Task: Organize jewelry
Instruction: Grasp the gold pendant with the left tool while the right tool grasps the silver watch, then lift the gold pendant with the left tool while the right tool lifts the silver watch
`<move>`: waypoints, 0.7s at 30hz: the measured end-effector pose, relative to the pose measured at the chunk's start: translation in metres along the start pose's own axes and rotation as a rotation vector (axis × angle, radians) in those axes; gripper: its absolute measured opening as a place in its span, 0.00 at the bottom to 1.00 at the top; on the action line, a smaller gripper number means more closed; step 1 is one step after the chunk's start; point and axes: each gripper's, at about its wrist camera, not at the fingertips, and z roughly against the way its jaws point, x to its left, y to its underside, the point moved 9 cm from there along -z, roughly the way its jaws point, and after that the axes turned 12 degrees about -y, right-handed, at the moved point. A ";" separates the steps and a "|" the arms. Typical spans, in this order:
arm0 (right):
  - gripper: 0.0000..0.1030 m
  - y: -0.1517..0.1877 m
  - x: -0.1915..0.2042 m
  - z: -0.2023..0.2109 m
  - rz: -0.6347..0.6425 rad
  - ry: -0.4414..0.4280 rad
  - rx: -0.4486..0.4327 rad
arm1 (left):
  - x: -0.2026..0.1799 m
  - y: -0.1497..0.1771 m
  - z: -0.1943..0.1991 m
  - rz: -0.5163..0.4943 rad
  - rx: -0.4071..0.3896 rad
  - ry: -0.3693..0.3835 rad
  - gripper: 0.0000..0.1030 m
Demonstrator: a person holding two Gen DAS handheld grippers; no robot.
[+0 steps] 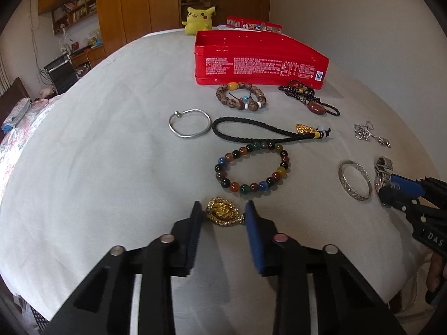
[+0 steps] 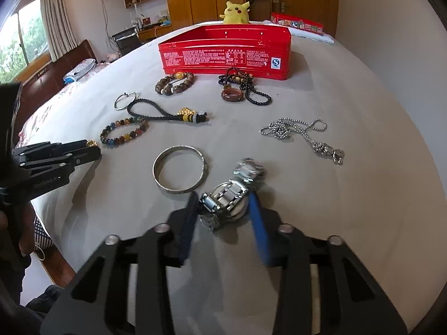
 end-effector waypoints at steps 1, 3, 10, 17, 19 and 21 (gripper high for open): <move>0.31 0.000 0.000 0.000 0.000 -0.003 -0.001 | 0.000 0.000 0.000 -0.002 -0.001 0.002 0.28; 0.31 0.000 0.000 0.000 0.002 -0.006 -0.002 | 0.000 0.000 0.001 -0.002 0.000 0.004 0.27; 0.24 -0.005 0.000 0.007 -0.013 -0.031 -0.017 | 0.002 -0.003 0.007 0.011 0.002 0.022 0.27; 0.24 -0.006 0.000 0.011 -0.019 -0.044 -0.021 | 0.004 -0.014 0.023 0.016 -0.035 0.026 0.27; 0.24 -0.010 0.003 0.018 -0.017 -0.049 -0.038 | 0.004 -0.017 0.028 0.016 -0.046 0.029 0.23; 0.24 -0.014 0.005 0.025 -0.019 -0.061 -0.052 | 0.004 -0.021 0.034 0.017 -0.059 0.033 0.23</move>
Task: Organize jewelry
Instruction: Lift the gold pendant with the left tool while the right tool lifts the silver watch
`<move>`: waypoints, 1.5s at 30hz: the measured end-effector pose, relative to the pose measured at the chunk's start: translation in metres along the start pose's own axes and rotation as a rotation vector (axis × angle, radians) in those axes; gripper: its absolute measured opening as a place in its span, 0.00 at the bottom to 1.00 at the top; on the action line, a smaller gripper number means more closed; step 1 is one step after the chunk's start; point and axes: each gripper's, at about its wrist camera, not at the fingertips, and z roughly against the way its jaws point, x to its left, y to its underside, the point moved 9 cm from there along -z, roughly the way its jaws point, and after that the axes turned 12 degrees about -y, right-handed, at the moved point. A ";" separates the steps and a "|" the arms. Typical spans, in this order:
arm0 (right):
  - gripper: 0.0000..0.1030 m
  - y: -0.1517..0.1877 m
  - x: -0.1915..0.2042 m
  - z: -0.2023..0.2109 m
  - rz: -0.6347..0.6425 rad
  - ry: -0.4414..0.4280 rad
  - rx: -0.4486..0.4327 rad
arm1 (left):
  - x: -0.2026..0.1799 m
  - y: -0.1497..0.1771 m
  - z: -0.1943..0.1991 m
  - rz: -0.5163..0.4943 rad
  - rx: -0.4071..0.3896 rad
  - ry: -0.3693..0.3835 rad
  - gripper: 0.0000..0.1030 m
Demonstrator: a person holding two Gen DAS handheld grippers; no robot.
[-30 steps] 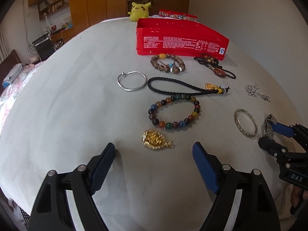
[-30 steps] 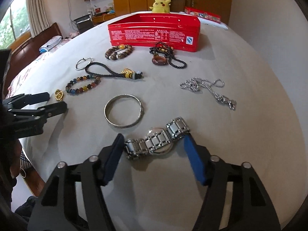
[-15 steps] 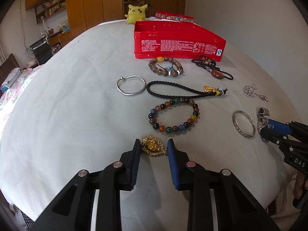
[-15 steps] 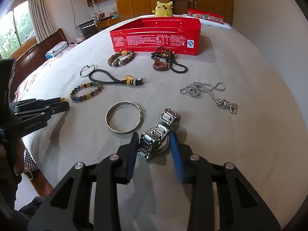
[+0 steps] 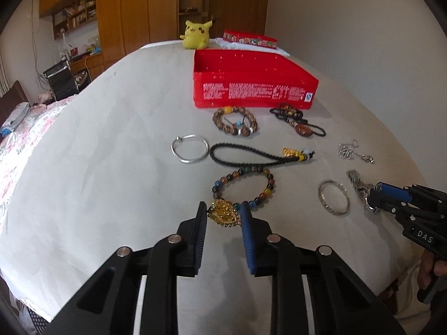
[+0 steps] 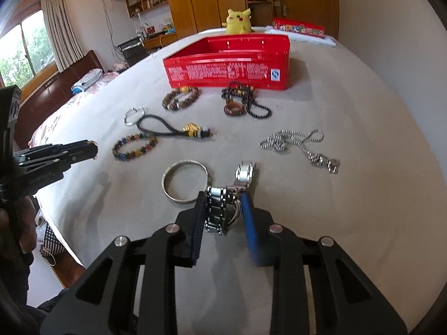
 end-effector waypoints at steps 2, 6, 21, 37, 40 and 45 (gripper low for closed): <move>0.24 -0.005 0.003 0.006 -0.001 -0.011 -0.013 | 0.000 -0.004 0.004 -0.002 -0.009 0.007 0.23; 0.24 -0.017 0.010 0.017 0.001 -0.037 -0.032 | -0.002 -0.012 0.009 -0.007 -0.027 0.024 0.23; 0.02 -0.064 0.011 0.032 0.049 -0.061 -0.060 | -0.009 -0.065 0.022 -0.052 -0.114 0.060 0.23; 0.29 0.035 0.013 -0.027 0.018 0.033 0.189 | -0.010 -0.062 0.022 -0.057 -0.117 0.070 0.23; 0.29 0.021 0.014 -0.016 0.026 0.010 0.168 | -0.007 -0.066 0.023 -0.055 -0.123 0.068 0.23; 0.28 -0.027 0.015 0.013 0.016 -0.061 0.091 | -0.009 -0.081 0.022 -0.066 -0.133 0.080 0.23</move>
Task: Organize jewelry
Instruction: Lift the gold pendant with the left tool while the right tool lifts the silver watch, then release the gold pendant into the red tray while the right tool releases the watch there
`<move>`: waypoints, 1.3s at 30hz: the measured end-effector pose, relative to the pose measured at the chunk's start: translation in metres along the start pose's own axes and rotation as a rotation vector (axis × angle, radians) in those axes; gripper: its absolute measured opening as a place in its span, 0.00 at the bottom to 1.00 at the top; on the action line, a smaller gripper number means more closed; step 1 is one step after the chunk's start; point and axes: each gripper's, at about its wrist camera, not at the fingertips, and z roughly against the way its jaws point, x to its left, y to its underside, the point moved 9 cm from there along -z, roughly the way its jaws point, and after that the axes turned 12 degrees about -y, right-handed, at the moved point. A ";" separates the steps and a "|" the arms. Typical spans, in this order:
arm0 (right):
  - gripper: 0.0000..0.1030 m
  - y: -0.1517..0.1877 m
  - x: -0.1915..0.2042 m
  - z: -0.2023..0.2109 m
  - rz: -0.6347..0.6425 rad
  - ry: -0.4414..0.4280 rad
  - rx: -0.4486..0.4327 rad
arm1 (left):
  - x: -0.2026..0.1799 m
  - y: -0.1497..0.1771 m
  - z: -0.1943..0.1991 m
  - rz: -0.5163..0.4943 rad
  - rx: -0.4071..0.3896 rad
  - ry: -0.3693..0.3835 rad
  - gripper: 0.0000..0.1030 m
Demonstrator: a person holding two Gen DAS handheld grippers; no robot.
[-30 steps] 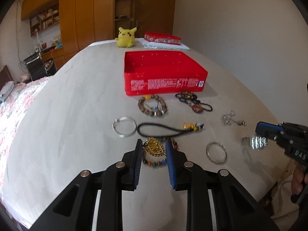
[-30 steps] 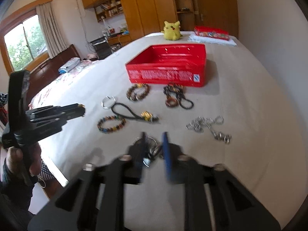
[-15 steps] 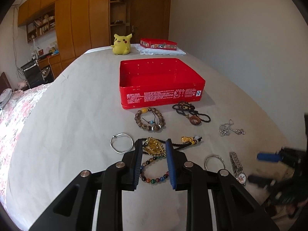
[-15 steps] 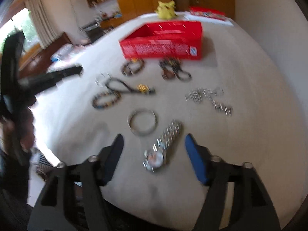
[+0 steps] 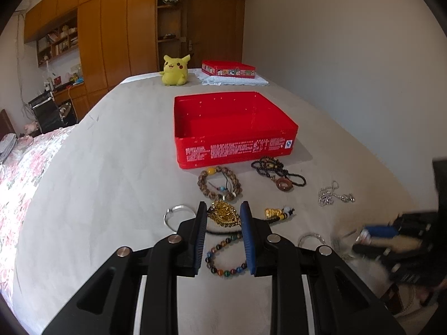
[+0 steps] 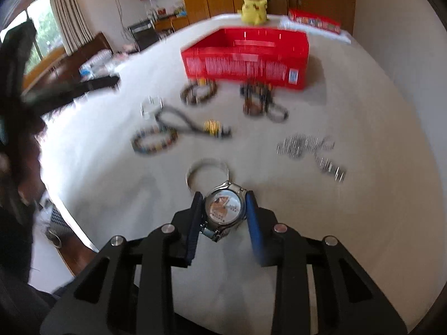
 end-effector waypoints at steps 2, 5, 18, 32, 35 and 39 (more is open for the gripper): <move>0.29 -0.018 -0.004 0.006 -0.012 -0.030 -0.024 | -0.001 -0.008 -0.002 -0.009 -0.008 0.004 0.23; 0.29 -0.057 -0.009 0.018 -0.029 -0.097 -0.073 | -0.002 -0.023 -0.010 -0.026 -0.007 0.017 0.23; 0.29 -0.223 -0.068 -0.025 -0.049 -0.125 -0.133 | -0.008 -0.122 -0.084 -0.062 -0.002 0.051 0.23; 0.29 -0.230 -0.137 -0.165 -0.079 0.023 0.092 | -0.027 -0.128 -0.232 -0.056 0.212 0.059 0.24; 0.29 -0.226 -0.137 -0.174 -0.045 0.065 0.126 | -0.030 -0.128 -0.238 -0.075 0.213 0.037 0.24; 0.29 -0.225 -0.139 -0.183 -0.029 0.090 0.159 | -0.031 -0.126 -0.246 -0.078 0.236 0.031 0.31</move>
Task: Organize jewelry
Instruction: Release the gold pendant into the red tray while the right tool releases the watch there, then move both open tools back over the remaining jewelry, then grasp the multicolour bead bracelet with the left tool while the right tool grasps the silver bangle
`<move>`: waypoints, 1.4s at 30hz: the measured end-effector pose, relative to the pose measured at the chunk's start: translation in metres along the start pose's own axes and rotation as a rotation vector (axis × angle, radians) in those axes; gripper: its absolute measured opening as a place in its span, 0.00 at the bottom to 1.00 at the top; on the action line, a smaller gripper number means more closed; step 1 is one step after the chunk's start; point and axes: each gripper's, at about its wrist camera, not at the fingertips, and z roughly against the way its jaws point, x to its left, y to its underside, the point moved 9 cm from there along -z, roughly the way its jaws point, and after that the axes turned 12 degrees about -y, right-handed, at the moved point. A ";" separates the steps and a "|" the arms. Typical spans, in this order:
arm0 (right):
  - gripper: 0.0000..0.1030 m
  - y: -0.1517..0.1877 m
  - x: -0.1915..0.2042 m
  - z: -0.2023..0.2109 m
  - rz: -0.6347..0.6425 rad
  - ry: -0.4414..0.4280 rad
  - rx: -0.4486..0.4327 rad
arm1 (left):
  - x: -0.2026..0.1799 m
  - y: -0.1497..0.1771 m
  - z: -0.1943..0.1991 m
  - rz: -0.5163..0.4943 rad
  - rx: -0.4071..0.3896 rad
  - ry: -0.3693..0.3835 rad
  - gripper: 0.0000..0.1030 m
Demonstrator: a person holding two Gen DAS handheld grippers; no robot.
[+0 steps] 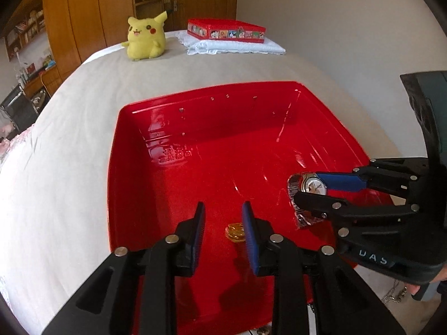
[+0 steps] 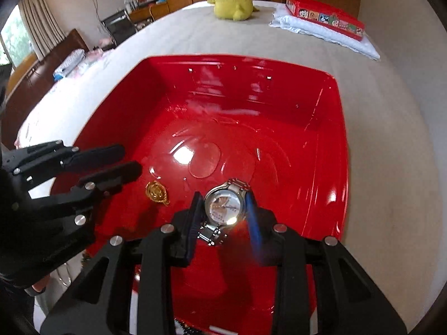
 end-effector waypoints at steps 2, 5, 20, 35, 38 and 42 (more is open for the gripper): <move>0.30 0.001 0.000 -0.002 -0.004 0.000 0.008 | 0.003 0.000 -0.004 0.011 0.010 0.001 0.43; 0.31 0.001 0.000 0.001 -0.006 -0.001 0.000 | 0.007 0.000 -0.004 0.027 0.012 0.003 0.47; 0.76 0.110 0.059 0.129 0.100 -0.027 -0.200 | 0.026 0.088 0.111 0.035 -0.087 -0.030 0.91; 0.76 0.274 0.127 0.094 0.092 -0.073 -0.087 | -0.018 0.245 0.119 -0.025 0.040 0.022 0.92; 0.76 0.273 0.127 0.086 0.124 -0.039 -0.097 | -0.024 0.240 0.113 -0.038 0.016 0.000 0.93; 0.75 0.270 0.132 0.079 0.175 -0.008 -0.120 | -0.023 0.236 0.108 -0.018 0.004 0.000 0.93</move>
